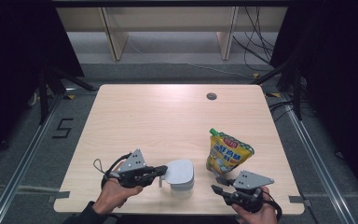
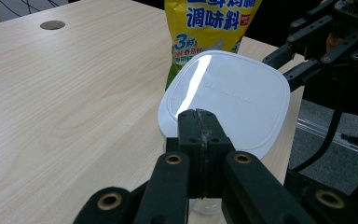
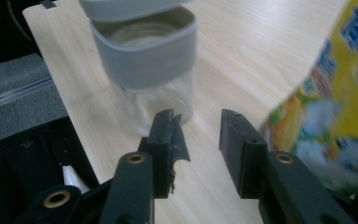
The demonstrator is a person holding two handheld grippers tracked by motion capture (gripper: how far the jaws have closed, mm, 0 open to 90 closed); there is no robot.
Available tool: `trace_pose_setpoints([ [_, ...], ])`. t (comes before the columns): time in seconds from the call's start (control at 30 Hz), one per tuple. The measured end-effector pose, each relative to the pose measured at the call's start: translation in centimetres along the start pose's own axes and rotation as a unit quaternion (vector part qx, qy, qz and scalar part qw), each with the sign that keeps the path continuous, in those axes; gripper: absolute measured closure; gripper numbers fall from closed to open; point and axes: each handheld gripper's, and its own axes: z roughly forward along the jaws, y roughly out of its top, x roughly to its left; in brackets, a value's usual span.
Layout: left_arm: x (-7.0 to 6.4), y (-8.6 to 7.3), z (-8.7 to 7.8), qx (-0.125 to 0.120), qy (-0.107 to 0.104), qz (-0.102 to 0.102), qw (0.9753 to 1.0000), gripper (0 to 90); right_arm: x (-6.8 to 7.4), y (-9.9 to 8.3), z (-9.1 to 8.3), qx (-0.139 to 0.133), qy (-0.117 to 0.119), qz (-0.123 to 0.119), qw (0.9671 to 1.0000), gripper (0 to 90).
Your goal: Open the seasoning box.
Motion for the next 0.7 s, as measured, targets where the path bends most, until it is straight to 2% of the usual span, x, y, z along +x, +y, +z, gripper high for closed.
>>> trace_pose_setpoints([
  [0.07,-0.1,0.0,-0.1,0.001,0.004,-0.007,1.0,88.7,0.3,0.6,0.5,-0.002,0.01,-0.018,0.9998,68.0],
  [0.1,0.1,-0.1,-0.1,0.001,-0.001,-0.003,1.0,88.6,0.6,1.0,0.8,-0.009,0.012,-0.021,0.9997,69.9],
  [0.17,0.2,-0.2,-0.1,-0.003,-0.004,-0.01,0.9999,88.5,0.6,1.2,0.9,-0.015,0.016,-0.029,0.9994,71.4],
  [0.2,0.3,-0.2,-0.1,-0.002,-0.004,-0.006,1.0,88.5,0.7,1.4,1.0,-0.02,0.018,-0.031,0.9991,73.3],
  [0.23,0.3,-0.2,-0.1,-0.002,-0.004,-0.013,0.9999,88.4,0.9,1.5,1.0,-0.024,0.018,-0.024,0.9993,75.3],
  [0.27,0.3,-0.2,-0.1,-0.002,-0.003,-0.008,1.0,88.4,0.8,1.6,1.1,-0.027,0.021,-0.034,0.9988,77.6],
  [0.3,0.3,-0.2,-0.1,-0.002,-0.004,-0.011,0.9999,88.4,1.0,1.8,1.1,-0.03,0.019,-0.031,0.9989,79.6],
  [0.33,0.3,-0.2,-0.1,-0.002,-0.002,-0.012,0.9999,88.3,0.9,2.0,1.1,-0.03,0.02,-0.042,0.9985,81.1],
  [0.37,0.4,-0.2,-0.1,-0.002,-0.005,-0.004,1.0,88.2,1.1,2.2,1.1,-0.025,0.023,-0.031,0.999,82.4],
  [0.43,0.4,-0.2,-0.1,-0.001,-0.004,-0.001,1.0,88.2,1.0,2.6,1.4,-0.033,0.024,-0.045,0.9981,84.3],
  [0.5,0.2,-0.3,-0.1,-0.002,-0.002,-0.011,0.9999,88.2,1.3,3.4,1.9,-0.037,0.024,-0.051,0.9977,86.3],
  [0.53,0.2,-0.3,-0.1,-0.001,-0.002,-0.01,0.9999,88.2,1.3,3.4,1.9,-0.037,0.024,-0.051,0.9977,86.3],
  [0.6,0.2,-0.3,-0.1,-0.002,-0.002,-0.01,0.9999,88.2,1.5,3.8,2.1,-0.038,0.026,-0.07,0.9965,86.8],
  [0.63,0.2,-0.3,-0.1,-0.002,-0.003,-0.01,0.9999,88.2,1.7,4.0,2.3,-0.035,0.029,-0.063,0.997,86.9],
  [0.7,0.2,-0.3,-0.1,-0.003,-0.003,-0.011,0.9999,88.2,1.8,4.2,2.6,-0.036,0.032,-0.071,0.9963,86.9],
])
